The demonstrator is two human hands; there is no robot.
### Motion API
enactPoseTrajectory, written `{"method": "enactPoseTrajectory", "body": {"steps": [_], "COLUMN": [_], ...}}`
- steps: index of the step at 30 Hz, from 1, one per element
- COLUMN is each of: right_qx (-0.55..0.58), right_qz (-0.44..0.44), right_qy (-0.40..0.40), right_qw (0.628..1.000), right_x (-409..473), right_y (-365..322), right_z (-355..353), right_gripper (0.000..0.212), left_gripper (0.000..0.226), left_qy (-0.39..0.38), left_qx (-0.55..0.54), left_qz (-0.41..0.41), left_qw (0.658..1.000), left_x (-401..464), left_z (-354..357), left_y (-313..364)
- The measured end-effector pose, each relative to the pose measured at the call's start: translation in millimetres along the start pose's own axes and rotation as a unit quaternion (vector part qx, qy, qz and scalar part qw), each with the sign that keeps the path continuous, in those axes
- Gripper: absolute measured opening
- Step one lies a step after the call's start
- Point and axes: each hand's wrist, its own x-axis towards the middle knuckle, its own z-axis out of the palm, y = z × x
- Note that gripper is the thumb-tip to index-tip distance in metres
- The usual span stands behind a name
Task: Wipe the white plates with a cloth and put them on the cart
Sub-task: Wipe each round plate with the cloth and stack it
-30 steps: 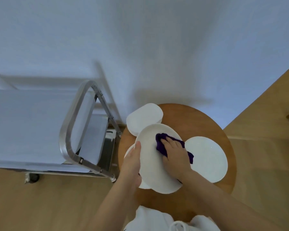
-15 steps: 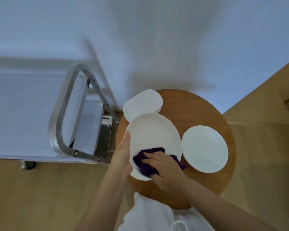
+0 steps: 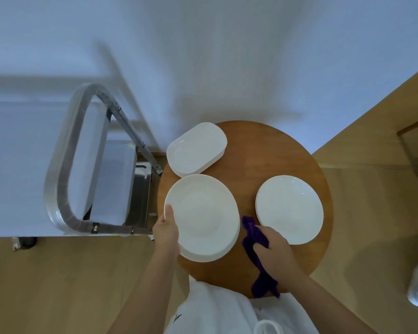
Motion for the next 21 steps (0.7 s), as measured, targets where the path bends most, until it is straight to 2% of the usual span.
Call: {"method": "enactPoseTrajectory", "body": {"steps": [2, 4, 6, 9, 12, 15, 19, 21], "right_qx": [0.007, 0.017, 0.033, 0.052, 0.058, 0.052, 0.044, 0.042], "right_qz": [-0.001, 0.002, 0.000, 0.002, 0.013, 0.012, 0.011, 0.011], "right_qy": [0.019, 0.036, 0.048, 0.047, 0.030, 0.021, 0.007, 0.004], "right_qw": [1.000, 0.999, 0.998, 0.998, 0.998, 0.998, 0.999, 0.999], "right_x": [1, 4, 8, 12, 14, 13, 9, 8], "right_y": [-2, -8, -13, -18, -19, -19, -16, -14], "right_z": [-6, -10, -14, -16, -13, -10, -11, -13], "right_gripper": [0.032, 0.037, 0.036, 0.032, 0.031, 0.032, 0.034, 0.033], "left_gripper": [0.047, 0.045, 0.043, 0.048, 0.058, 0.060, 0.058, 0.058], "left_qy": [0.005, 0.009, 0.023, 0.077, 0.135, 0.115, 0.046, 0.032], "left_qx": [0.004, 0.016, 0.037, 0.123, 0.171, 0.246, 0.414, 0.431], "left_qz": [0.007, 0.020, 0.055, 0.119, 0.098, 0.081, 0.025, 0.012], "left_qw": [1.000, 1.000, 0.998, 0.982, 0.971, 0.959, 0.909, 0.902], "left_x": [2, 4, 4, 9, 19, 31, 46, 46], "left_z": [-1, -4, -4, -4, -2, -4, -7, -4], "left_y": [-3, -7, -12, -19, -20, -23, -39, -44]}}
